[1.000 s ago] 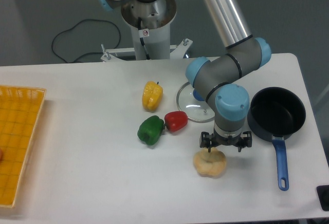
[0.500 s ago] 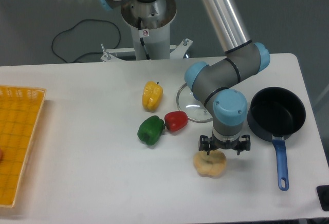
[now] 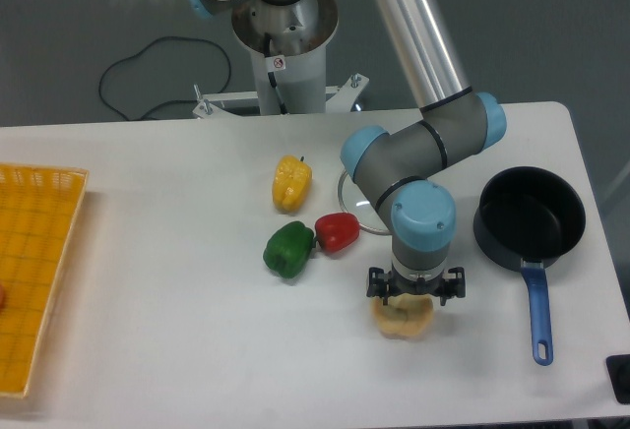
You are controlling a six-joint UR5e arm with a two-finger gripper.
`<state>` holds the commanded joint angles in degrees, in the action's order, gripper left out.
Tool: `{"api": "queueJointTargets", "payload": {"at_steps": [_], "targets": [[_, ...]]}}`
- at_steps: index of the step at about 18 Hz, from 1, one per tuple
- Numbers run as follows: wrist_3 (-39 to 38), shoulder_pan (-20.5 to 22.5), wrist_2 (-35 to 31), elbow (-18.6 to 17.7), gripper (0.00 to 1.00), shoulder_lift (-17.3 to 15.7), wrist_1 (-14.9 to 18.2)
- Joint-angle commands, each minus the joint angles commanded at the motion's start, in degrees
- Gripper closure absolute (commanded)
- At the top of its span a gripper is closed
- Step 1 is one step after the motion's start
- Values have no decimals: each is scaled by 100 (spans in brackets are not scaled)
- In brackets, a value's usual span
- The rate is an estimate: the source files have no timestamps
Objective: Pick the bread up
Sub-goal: 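Close the gripper on the bread roll, then lift the bread roll up off the table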
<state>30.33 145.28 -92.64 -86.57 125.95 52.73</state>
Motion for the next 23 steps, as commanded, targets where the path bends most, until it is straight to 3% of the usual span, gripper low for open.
{"api": "queueJointTargets", "payload": {"at_steps": [8,11,15,16,23], "targets": [[-18,-70,-26,-35,3,105,0],[-18,-79,0,-35,34,105,0],[-62,-70,-35,-35,89,53,0],[-140,-70,-26,-35,98,35,0],[-176,-70,35,-35,100,-140,0]]}}
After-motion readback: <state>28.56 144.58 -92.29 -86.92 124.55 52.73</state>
